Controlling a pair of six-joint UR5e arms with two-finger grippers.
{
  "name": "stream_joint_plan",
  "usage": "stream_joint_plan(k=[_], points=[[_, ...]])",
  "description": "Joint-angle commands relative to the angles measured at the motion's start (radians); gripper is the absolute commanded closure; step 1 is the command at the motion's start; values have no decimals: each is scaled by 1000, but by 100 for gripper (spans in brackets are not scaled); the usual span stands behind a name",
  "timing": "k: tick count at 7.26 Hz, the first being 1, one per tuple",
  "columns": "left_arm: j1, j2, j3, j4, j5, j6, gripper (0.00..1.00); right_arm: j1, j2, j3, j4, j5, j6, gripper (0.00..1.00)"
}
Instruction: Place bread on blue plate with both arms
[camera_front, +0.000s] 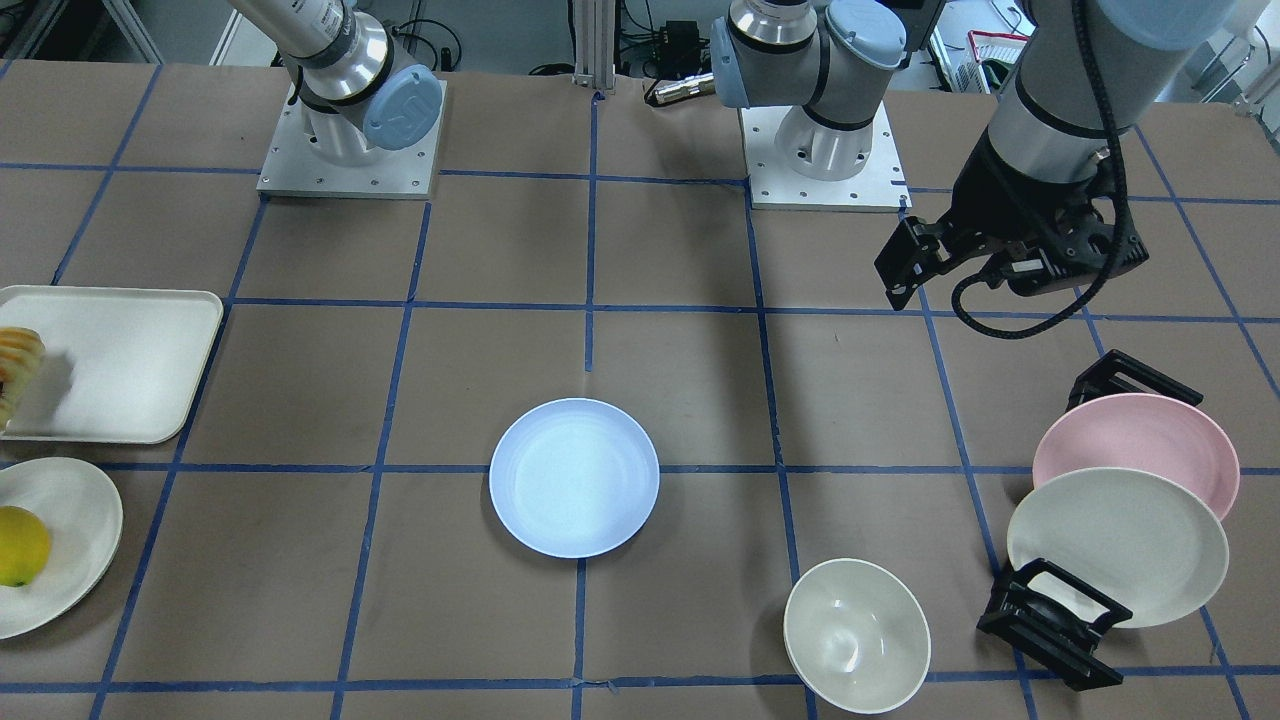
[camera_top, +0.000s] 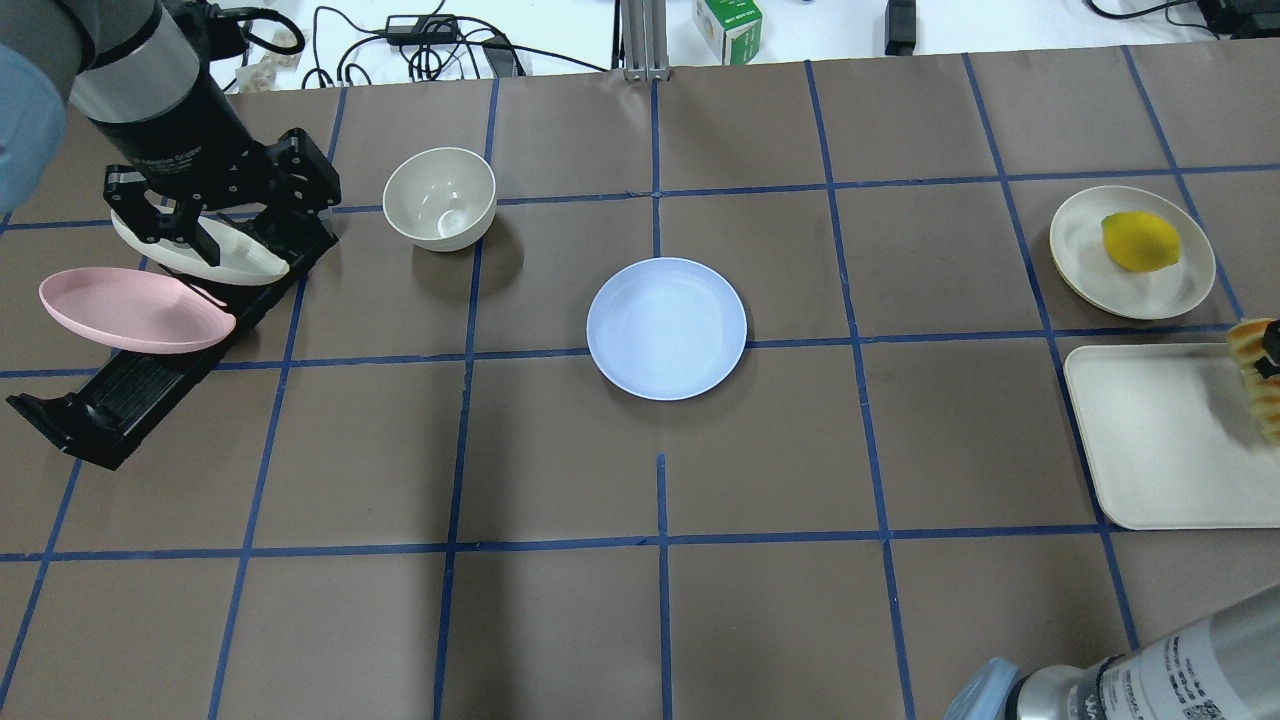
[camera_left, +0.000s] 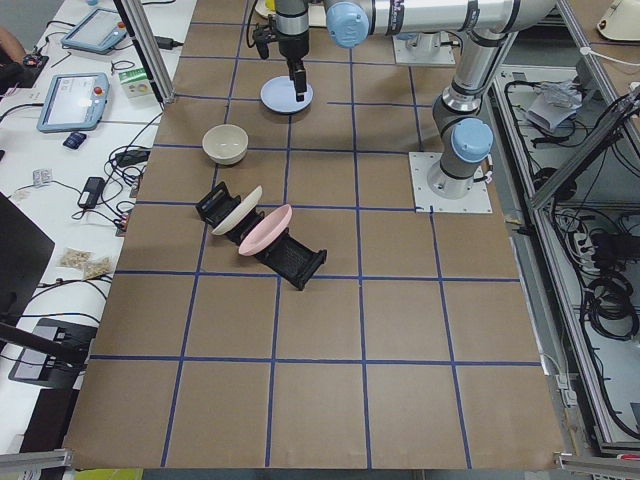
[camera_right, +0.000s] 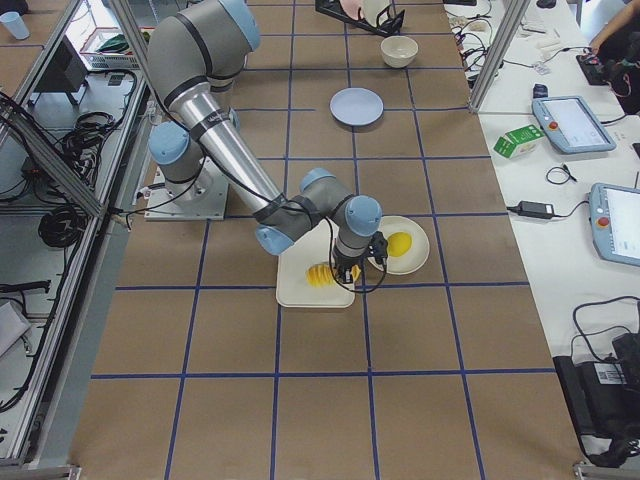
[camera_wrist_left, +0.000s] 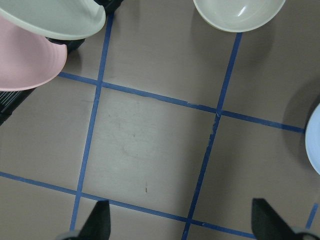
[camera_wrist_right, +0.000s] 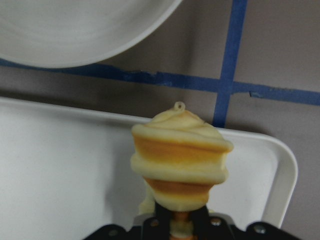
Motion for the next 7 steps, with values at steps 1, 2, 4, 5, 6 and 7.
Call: stream_joint_plan(k=[1,2,4,5,6,7], points=[[-11,14,4,6,-5,3,0,52,-99,-4,71,4,34,100],[-11,45,26,6,-3,3,0,125,-145,-4,85,35,76,100],[-32,68,14,4,-28,6,0,363,-209,-5,96,101,309,100],[-64,62,8,1,-19,6,0,504,-210,-7,96,105,491,100],[-100,62,-1,1,-22,9,0,650,-209,-11,88,142,681,100],[-123,62,-15,3,-28,64,0,769,-203,-57,94,153,853,100]])
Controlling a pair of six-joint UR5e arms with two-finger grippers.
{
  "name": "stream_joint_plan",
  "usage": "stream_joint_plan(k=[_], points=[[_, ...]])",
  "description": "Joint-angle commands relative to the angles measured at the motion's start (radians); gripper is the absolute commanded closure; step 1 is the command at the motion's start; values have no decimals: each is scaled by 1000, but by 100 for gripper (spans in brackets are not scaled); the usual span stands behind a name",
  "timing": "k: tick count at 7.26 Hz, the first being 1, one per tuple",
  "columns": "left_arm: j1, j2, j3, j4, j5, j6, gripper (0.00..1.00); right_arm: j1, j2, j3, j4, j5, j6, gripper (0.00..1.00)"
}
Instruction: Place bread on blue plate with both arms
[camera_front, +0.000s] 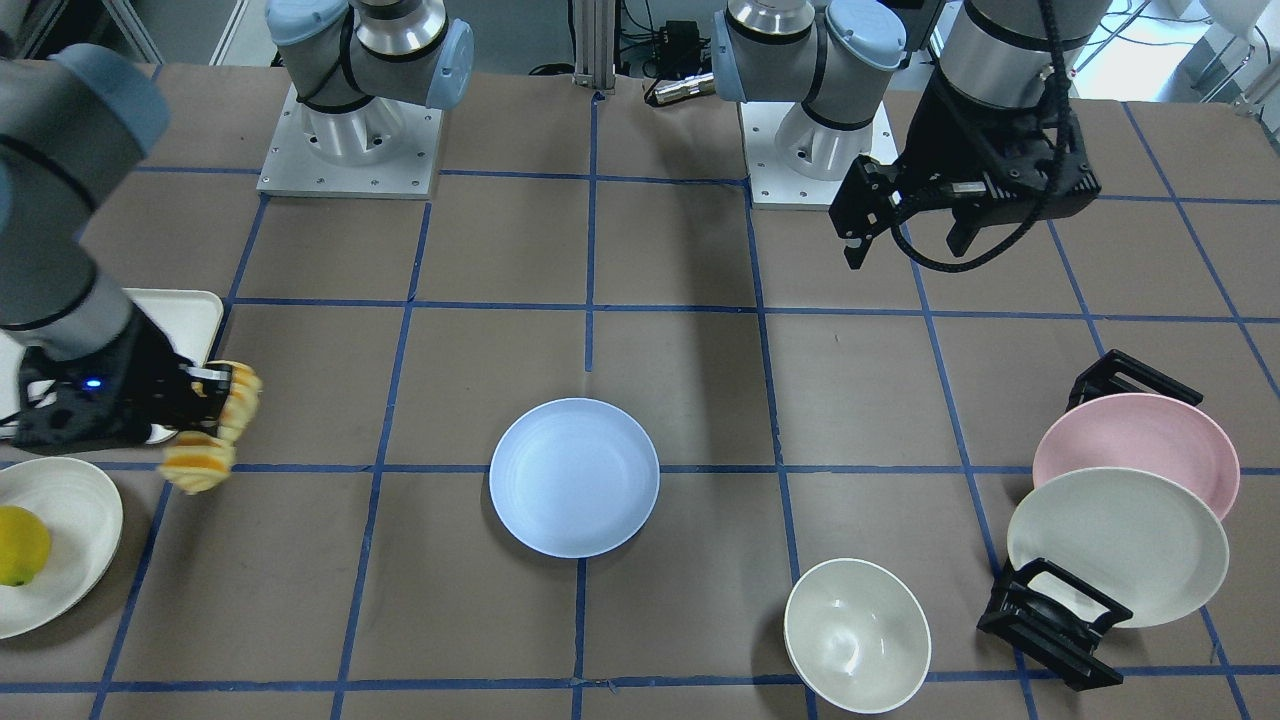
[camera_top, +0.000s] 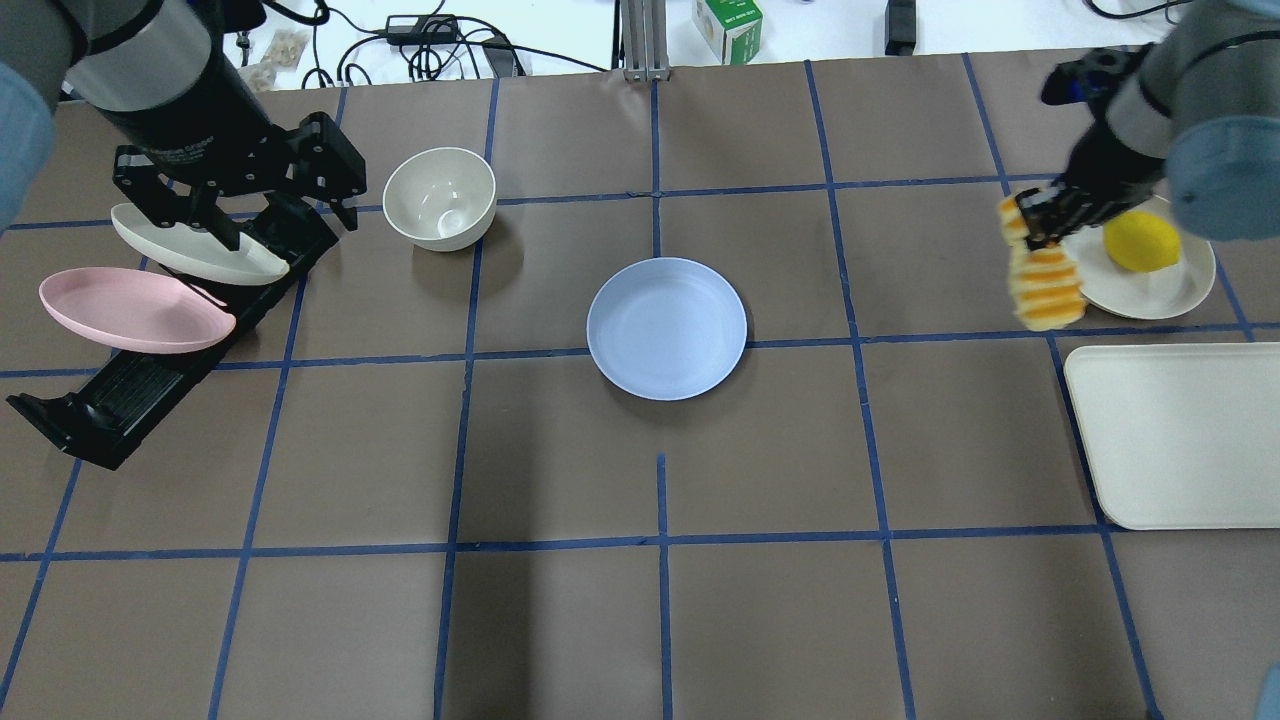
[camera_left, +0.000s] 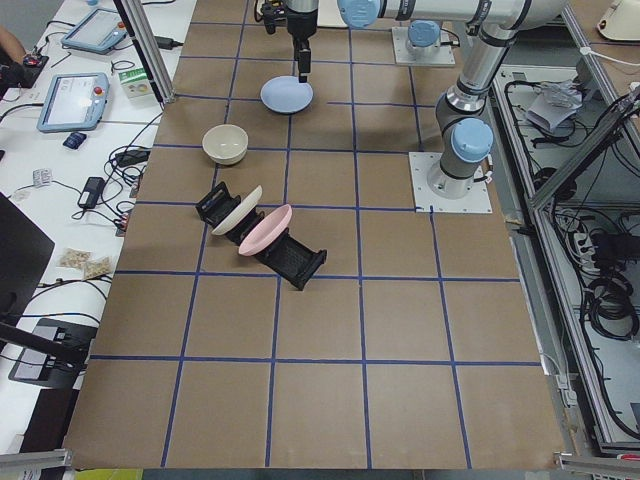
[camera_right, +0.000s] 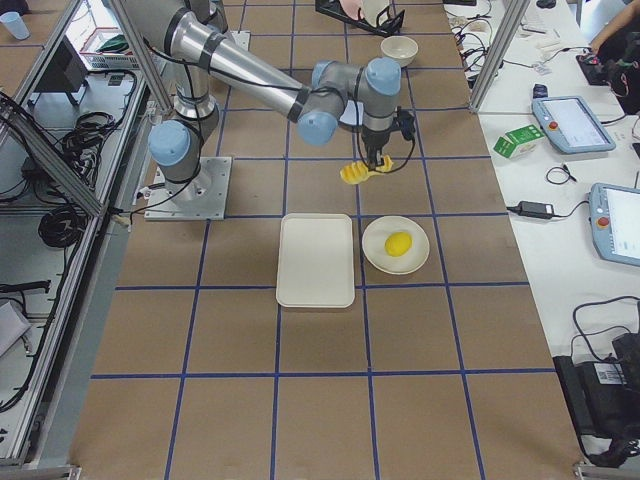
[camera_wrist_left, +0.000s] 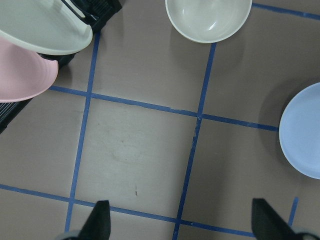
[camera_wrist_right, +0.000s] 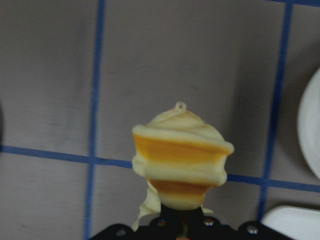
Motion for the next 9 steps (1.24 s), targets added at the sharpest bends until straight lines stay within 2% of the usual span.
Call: stream_joint_plan(k=[1,3,4,6,7,8,9], points=[[-46,8,-17,-1,-6,83,0,248,29,-78,33,52,382,100],[-34,17,-21,-19,3,138,0,407,101,-84,25,85,580,100],[-25,20,-31,-22,8,154,0,431,135,-89,-23,88,608,100],[-10,28,-63,-13,11,199,0,434,214,-98,-106,161,658,100],[-2,34,-71,-12,6,210,0,437,240,-98,-163,160,671,100],[6,39,-70,-8,3,209,0,437,263,-94,-165,160,672,85],[29,42,-71,-11,0,210,0,439,270,-97,-166,160,672,59]])
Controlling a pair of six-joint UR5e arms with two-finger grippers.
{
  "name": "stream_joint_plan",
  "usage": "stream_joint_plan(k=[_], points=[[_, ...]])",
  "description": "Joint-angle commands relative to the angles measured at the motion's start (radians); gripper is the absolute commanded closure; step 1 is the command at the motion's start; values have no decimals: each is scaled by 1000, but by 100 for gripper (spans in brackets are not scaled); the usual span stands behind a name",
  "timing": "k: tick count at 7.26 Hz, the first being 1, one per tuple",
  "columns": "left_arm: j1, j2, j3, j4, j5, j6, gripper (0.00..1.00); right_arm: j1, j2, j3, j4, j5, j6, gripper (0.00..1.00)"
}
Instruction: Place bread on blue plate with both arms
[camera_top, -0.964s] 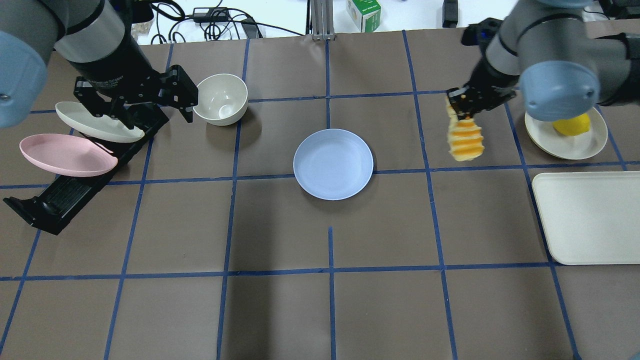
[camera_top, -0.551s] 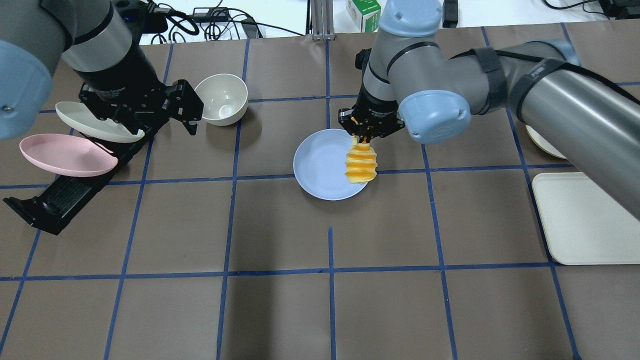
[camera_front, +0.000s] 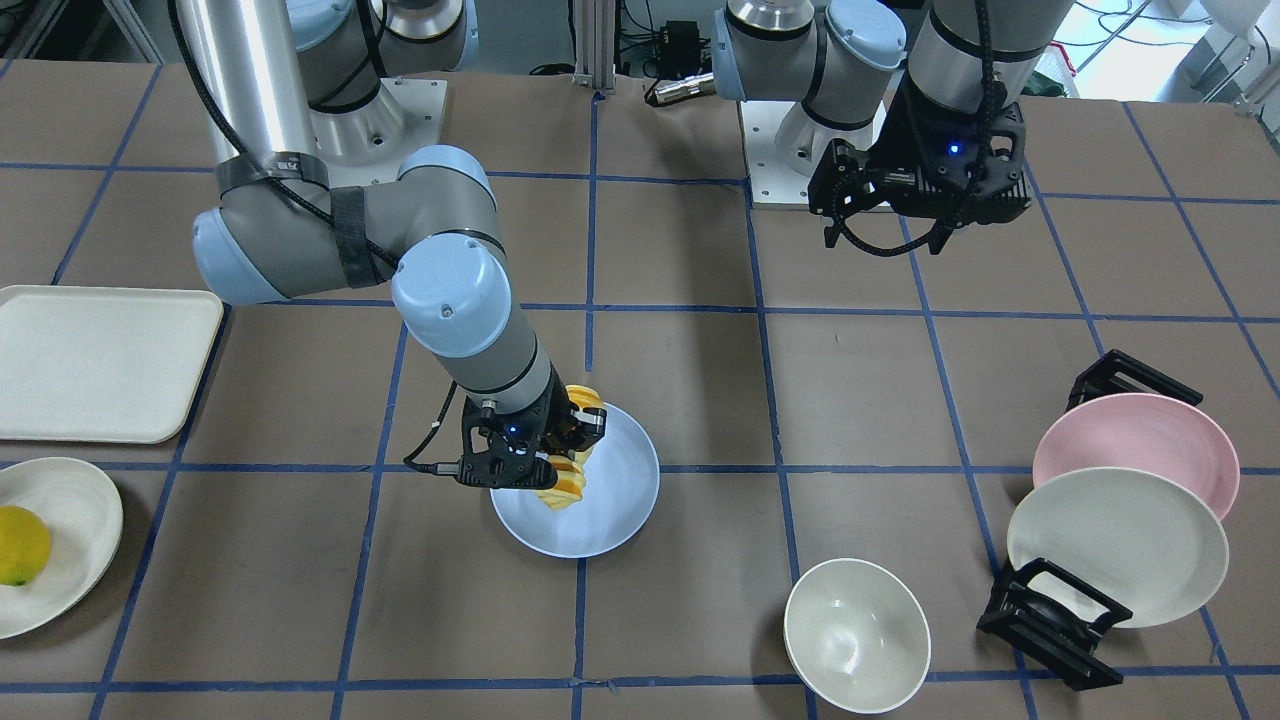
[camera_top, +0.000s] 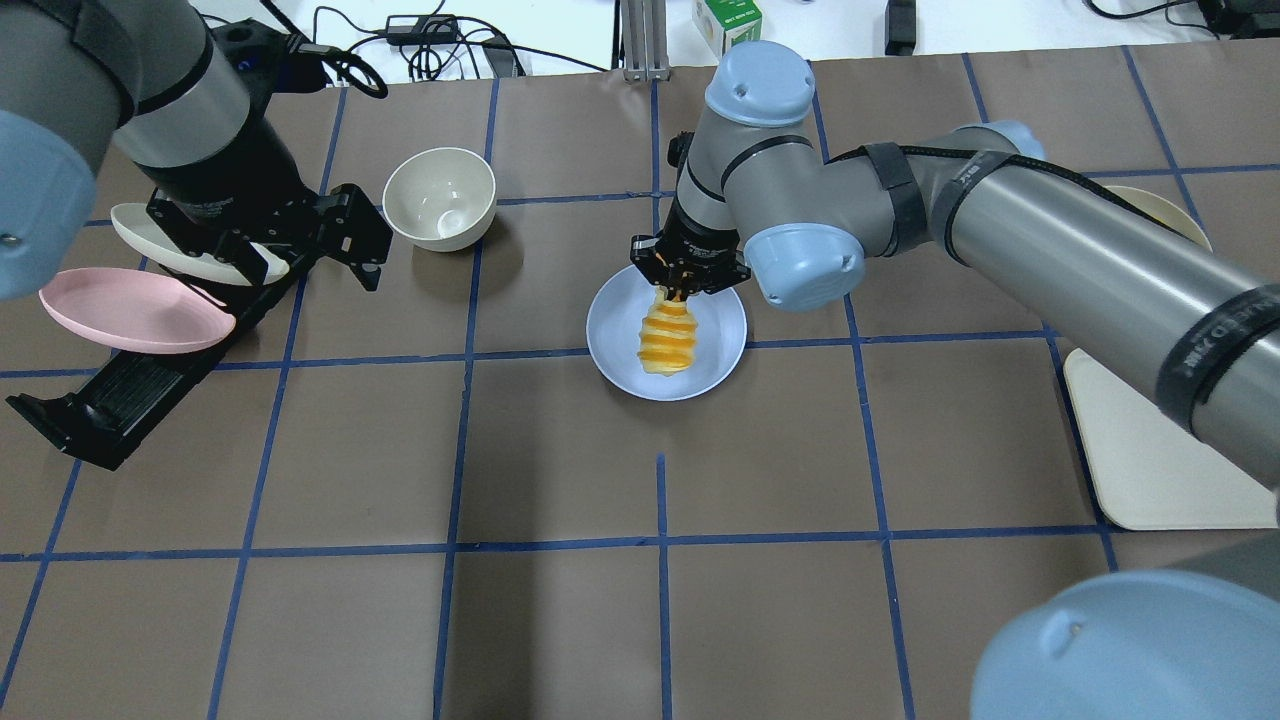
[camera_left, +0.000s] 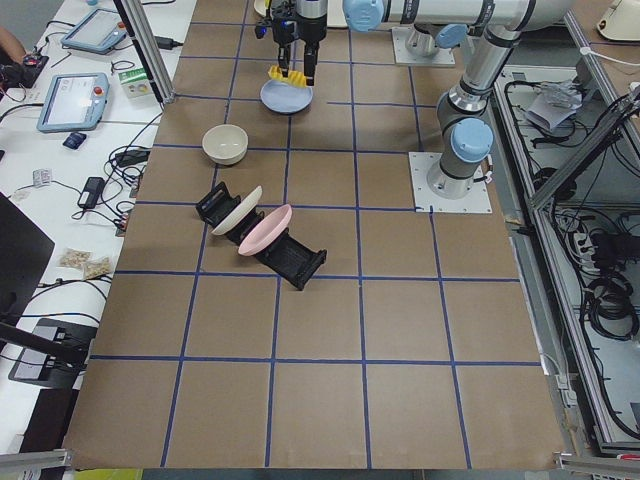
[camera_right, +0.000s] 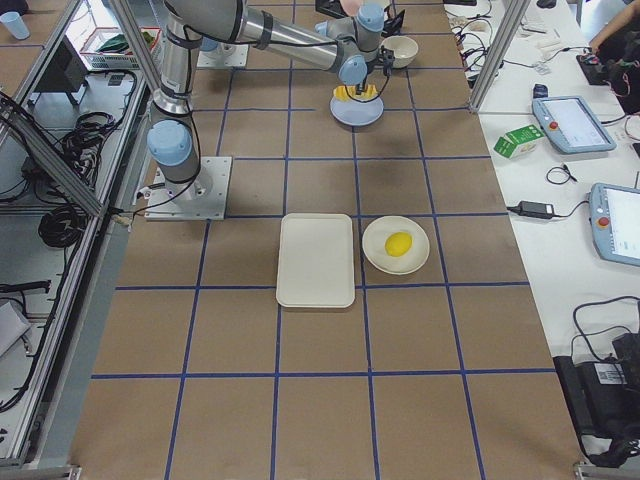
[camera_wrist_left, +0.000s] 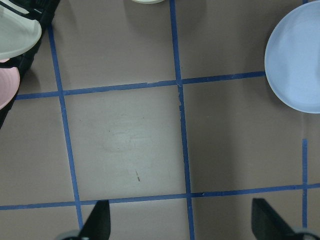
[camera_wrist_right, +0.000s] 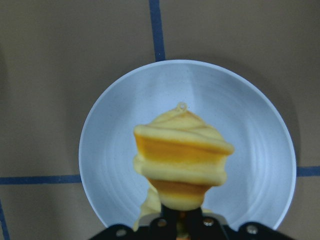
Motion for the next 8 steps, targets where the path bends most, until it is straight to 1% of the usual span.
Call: stream_joint_plan(k=[1,2,4,5,6,7,8], points=[[32,5,-4,-7,7,2,0,2,21,1,-11,0,-5,19],[30,4,-9,-8,8,2,0,0,17,-12,-11,1,-17,0],[29,16,-16,2,4,-16,0,-6,15,-82,37,-2,-17,0],[29,16,-16,7,-4,-31,0,-16,8,-132,117,-2,-23,0],[29,17,-16,10,-2,-36,0,-33,-6,-206,221,-17,-89,0],[28,17,-18,19,-5,-45,0,-85,-24,-285,352,-73,-171,0],[28,20,-19,27,-6,-48,0,-127,-58,-336,448,-103,-272,0]])
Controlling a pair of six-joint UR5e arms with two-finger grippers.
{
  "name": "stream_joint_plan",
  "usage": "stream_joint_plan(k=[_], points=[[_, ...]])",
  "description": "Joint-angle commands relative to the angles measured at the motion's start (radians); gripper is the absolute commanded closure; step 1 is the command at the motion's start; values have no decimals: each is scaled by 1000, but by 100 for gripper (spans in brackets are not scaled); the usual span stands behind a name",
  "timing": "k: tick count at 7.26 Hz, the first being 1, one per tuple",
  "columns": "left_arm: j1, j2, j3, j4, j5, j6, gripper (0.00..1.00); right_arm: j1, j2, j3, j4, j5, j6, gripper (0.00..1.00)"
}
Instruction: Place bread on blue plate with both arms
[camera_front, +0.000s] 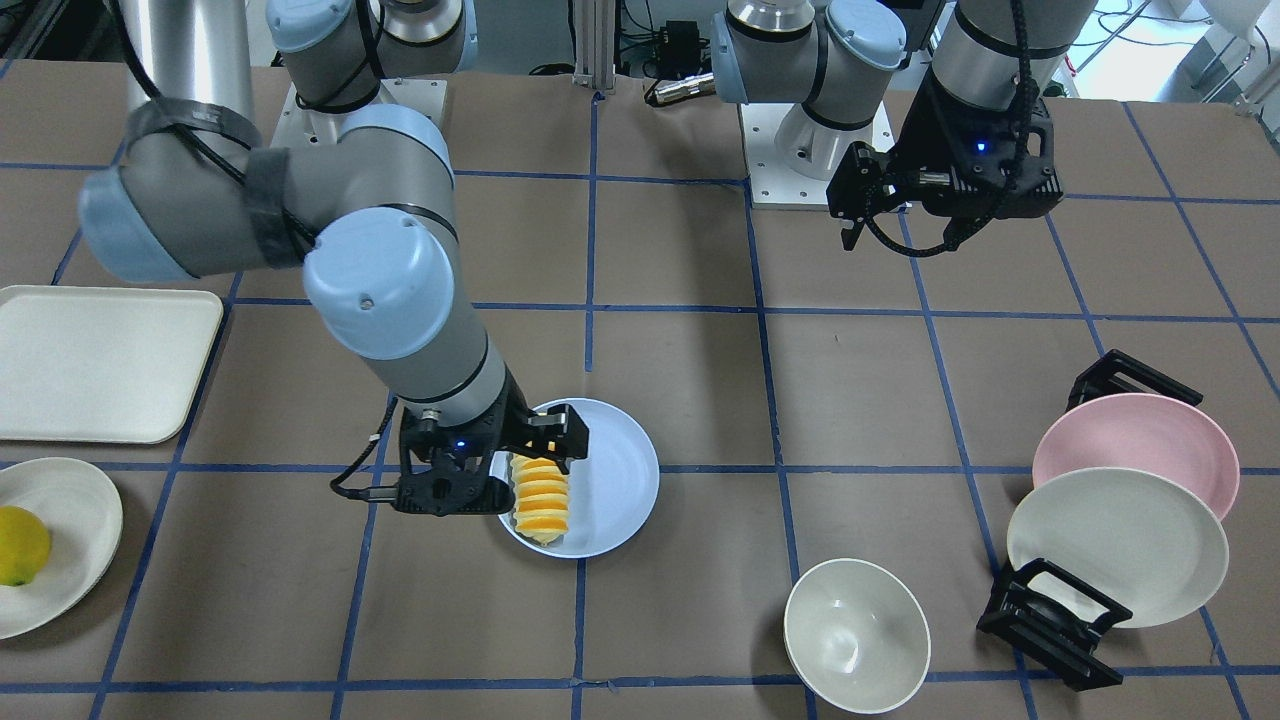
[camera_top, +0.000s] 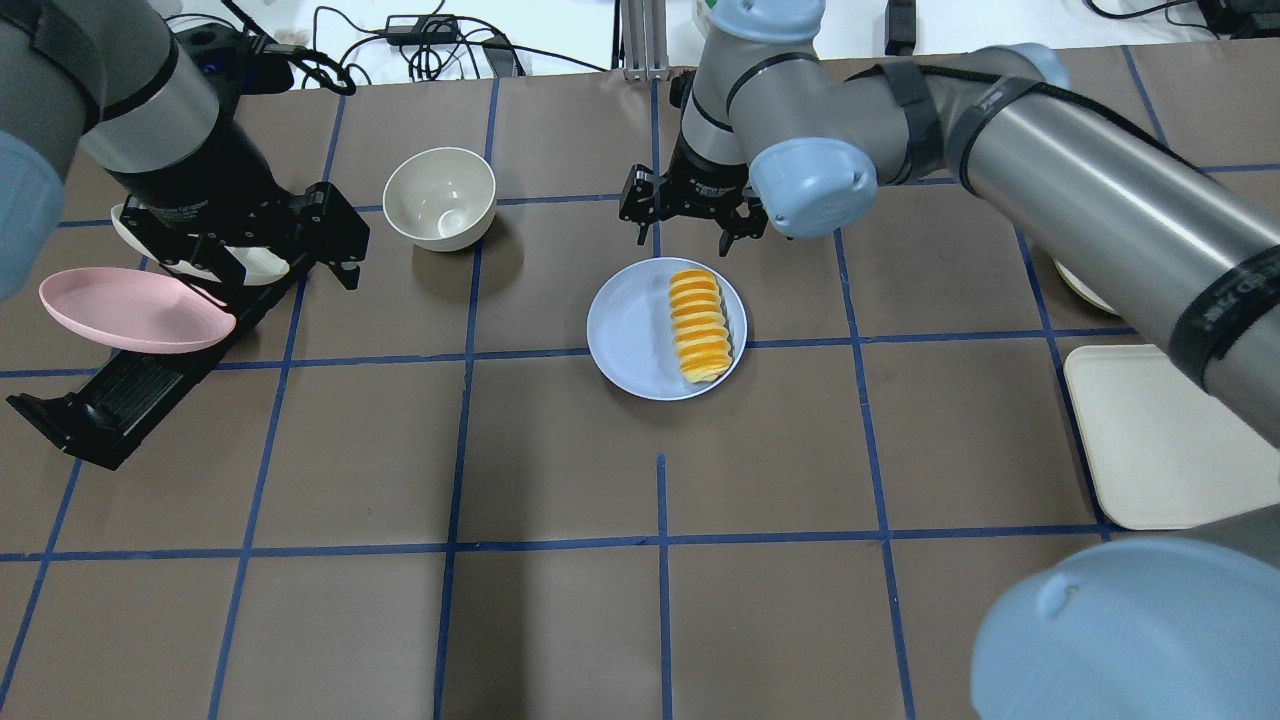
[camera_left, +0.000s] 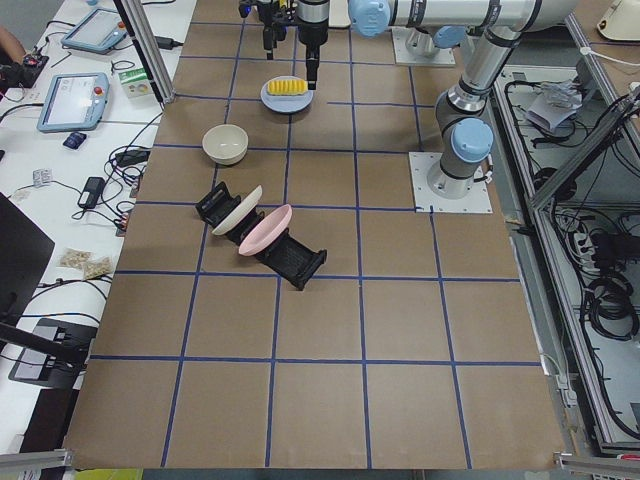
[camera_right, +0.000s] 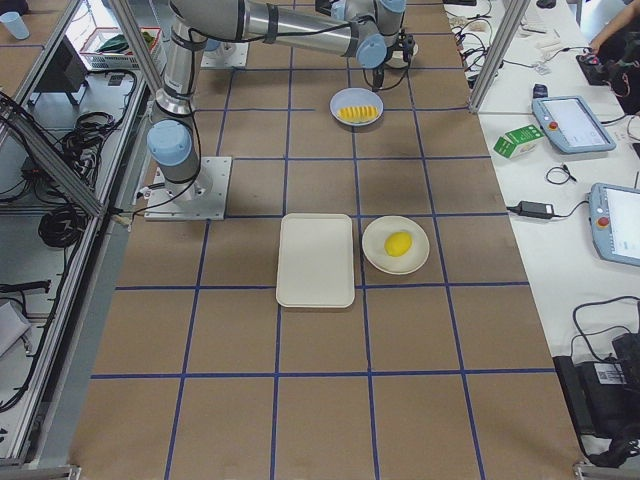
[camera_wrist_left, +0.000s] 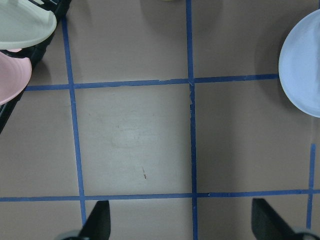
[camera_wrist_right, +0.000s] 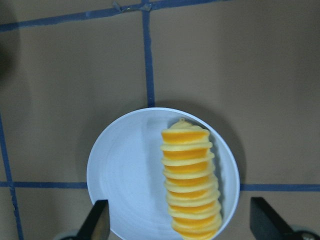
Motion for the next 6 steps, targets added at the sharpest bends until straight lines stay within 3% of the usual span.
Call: stream_joint_plan(k=[1,2,3,6], points=[[1,1,-5,25,-6,-7,0,-73,-74,-79,150,-113,-165,0],[-1,1,-5,37,-39,-11,0,-76,-121,-66,159,-218,-199,0],[-1,-2,-6,48,-61,-46,0,-82,-169,-53,209,-233,-204,0],[-1,7,-15,46,-52,-41,0,-145,-200,-48,233,-166,-207,0]])
